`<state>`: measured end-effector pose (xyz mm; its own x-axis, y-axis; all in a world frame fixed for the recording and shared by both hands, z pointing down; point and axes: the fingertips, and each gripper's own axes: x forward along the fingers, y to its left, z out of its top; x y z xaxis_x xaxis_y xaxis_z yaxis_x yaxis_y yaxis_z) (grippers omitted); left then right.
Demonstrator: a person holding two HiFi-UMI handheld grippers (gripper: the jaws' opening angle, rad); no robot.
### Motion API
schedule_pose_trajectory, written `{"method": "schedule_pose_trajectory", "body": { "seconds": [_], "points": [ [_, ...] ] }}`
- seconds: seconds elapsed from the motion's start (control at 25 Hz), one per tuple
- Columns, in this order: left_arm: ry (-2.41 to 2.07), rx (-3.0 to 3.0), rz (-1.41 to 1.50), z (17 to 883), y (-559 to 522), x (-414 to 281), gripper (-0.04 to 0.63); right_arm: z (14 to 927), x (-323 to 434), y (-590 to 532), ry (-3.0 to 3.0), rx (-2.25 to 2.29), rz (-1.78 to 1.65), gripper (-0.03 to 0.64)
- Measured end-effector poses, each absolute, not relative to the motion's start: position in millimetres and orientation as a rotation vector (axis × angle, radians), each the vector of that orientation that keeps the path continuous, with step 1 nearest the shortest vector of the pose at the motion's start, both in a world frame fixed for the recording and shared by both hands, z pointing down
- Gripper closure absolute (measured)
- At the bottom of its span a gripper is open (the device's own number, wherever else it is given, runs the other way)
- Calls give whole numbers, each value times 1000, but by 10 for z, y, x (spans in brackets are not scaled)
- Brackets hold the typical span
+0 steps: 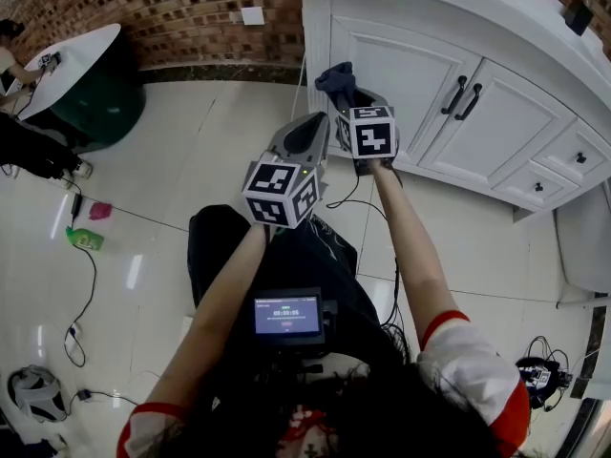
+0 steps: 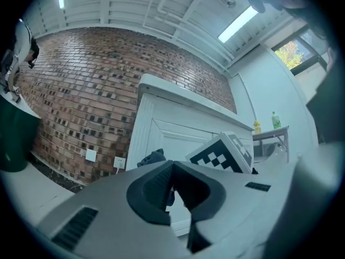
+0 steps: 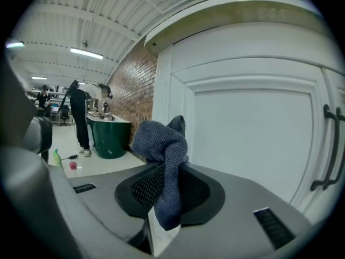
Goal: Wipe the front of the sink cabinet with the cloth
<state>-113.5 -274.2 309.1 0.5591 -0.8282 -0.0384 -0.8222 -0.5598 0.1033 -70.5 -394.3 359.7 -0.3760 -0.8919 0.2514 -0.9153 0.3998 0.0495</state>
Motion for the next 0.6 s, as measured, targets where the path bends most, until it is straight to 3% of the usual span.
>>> {"method": "schedule_pose_trajectory", "body": {
  "seconds": [0.24, 0.6],
  "points": [
    [-1448, 2709, -115, 3115, -2711, -1281, 560, 3718, -727, -4006, -2392, 1608, 185, 529],
    [-1414, 2765, -25, 3163, -2665, -1123, 560, 3848, 237, -3945, -2267, 1765, 233, 529]
  ]
}}
